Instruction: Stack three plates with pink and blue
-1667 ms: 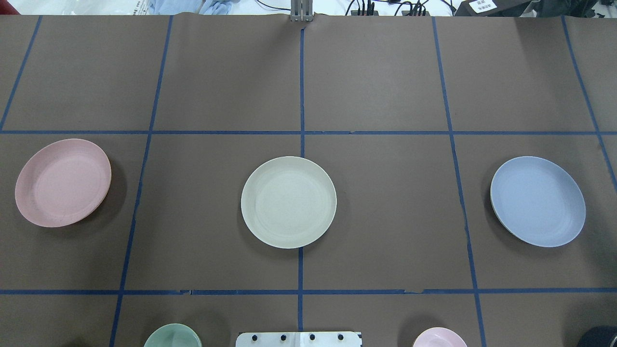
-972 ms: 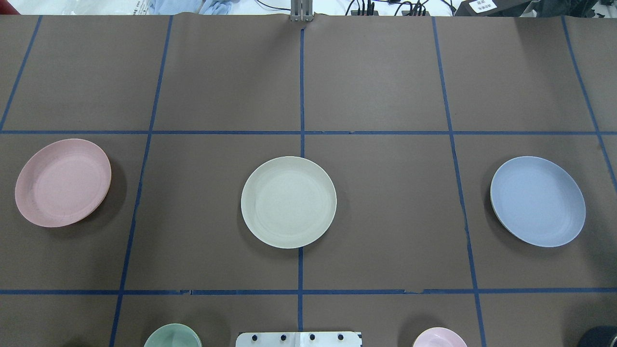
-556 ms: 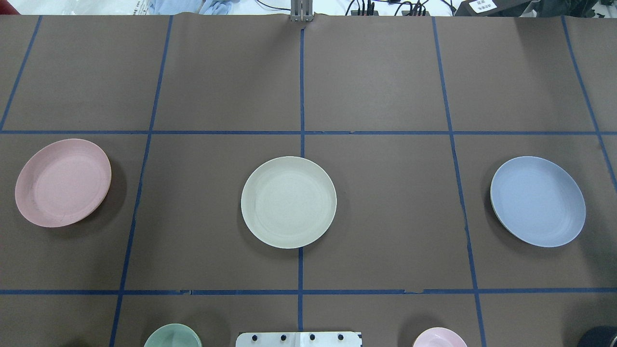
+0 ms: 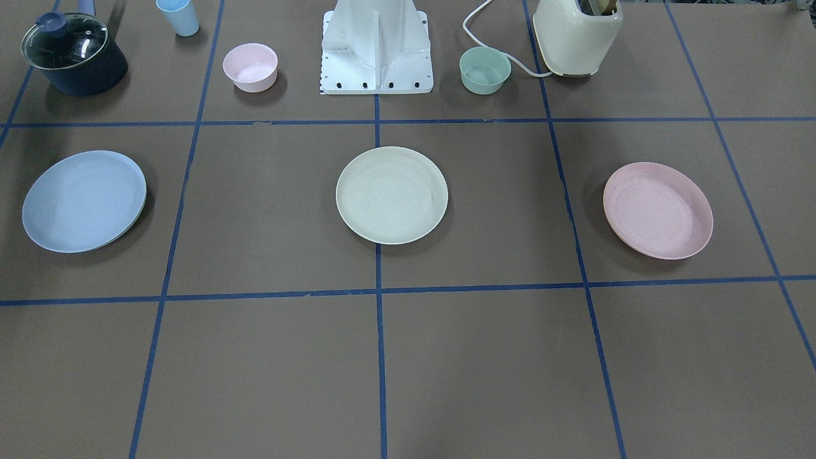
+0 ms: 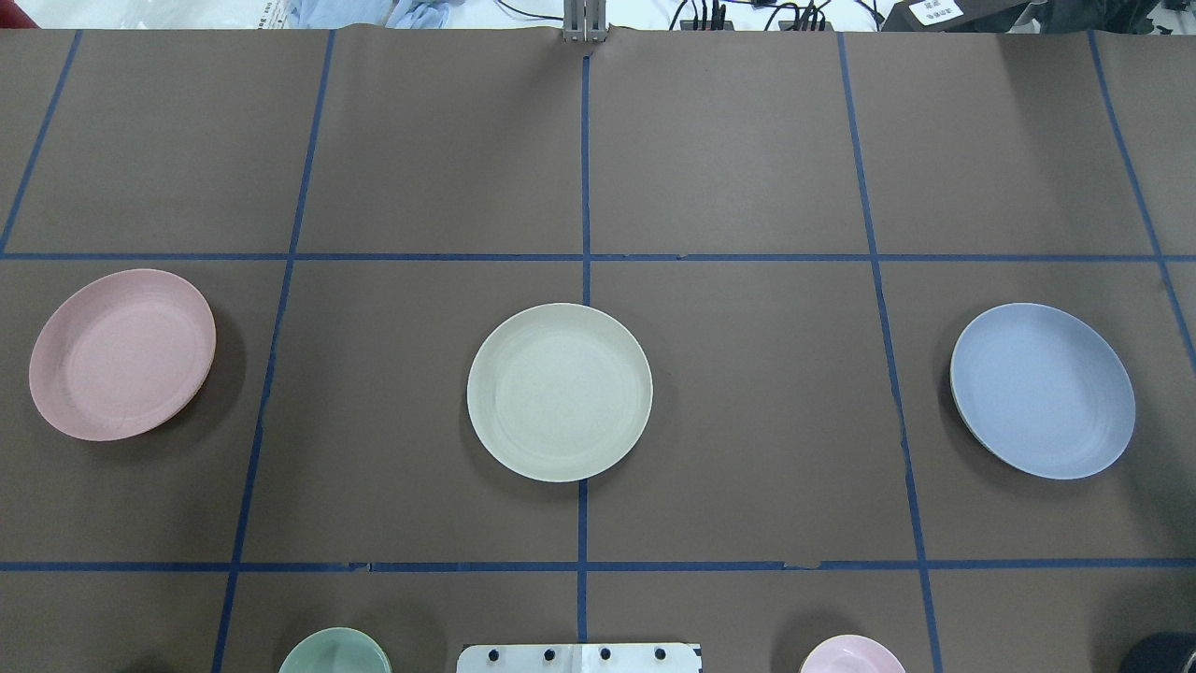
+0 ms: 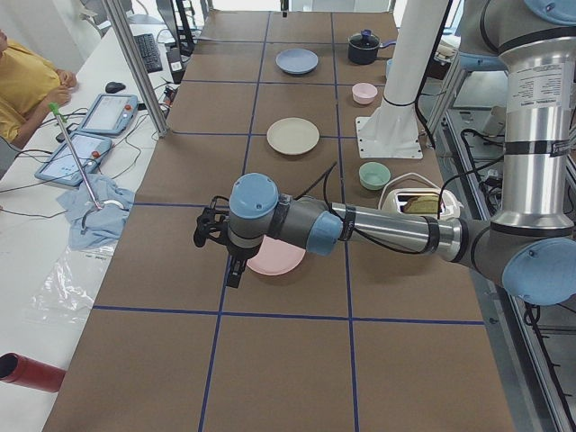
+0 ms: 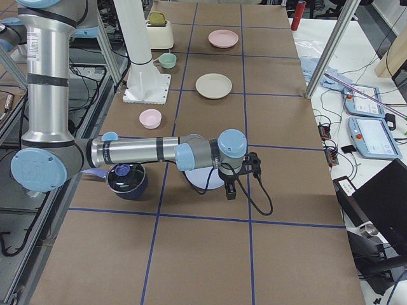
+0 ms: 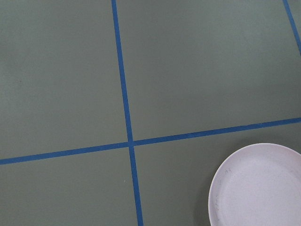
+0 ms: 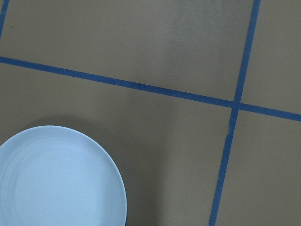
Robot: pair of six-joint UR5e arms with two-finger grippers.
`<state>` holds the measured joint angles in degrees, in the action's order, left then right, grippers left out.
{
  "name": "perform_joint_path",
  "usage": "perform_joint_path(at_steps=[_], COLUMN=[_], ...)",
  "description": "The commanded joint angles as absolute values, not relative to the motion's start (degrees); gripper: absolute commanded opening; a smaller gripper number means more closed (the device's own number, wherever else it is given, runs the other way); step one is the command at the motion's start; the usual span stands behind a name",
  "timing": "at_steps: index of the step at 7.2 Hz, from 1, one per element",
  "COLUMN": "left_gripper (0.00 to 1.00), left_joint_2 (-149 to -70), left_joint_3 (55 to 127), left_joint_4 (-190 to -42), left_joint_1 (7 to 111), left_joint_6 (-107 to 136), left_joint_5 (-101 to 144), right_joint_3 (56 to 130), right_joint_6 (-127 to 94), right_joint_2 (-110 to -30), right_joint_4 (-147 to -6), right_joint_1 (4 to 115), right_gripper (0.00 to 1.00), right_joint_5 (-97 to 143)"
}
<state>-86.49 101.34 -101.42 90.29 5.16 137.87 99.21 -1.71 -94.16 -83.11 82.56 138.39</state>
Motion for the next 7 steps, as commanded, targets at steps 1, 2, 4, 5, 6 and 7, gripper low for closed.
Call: perform_joint_path(at_steps=[1, 2, 4, 5, 6, 7], left_gripper=[1.00, 1.00, 1.00, 1.00, 0.99, 0.90], left_joint_2=[-86.75, -87.01, -87.45, -87.54, -88.24, -88.59], left_joint_3=[100.12, 99.41, 95.83, 95.37, 94.06, 91.61], left_joint_4=[-101.69, -104.47, -106.42, -107.57, -107.93, -109.32], left_joint_1=[86.67, 86.23, 81.85, 76.00, 73.24, 72.69], left_joint_6=[5.27, 5.19, 10.94, 12.55, 15.96, 16.26], left_joint_5=[137.81, 137.90, 139.12, 138.26, 137.99, 138.34], right_joint_3=[98.70, 98.70, 98.09, 98.09, 98.09, 98.00], right_joint_6=[-1.85, -1.85, -1.85, -1.85, -1.85, -1.85], right_joint_2=[-94.22, -94.22, -94.22, -94.22, -94.22, -94.22], right_joint_4=[-81.39, -81.39, -81.30, -81.30, -81.30, -81.30], right_joint_1=[80.86, 80.34, 79.98, 79.81, 79.80, 79.54], right_gripper=[1.00, 1.00, 1.00, 1.00, 1.00, 1.00], right_joint_5=[137.99, 138.08, 137.81, 137.90, 137.99, 137.90])
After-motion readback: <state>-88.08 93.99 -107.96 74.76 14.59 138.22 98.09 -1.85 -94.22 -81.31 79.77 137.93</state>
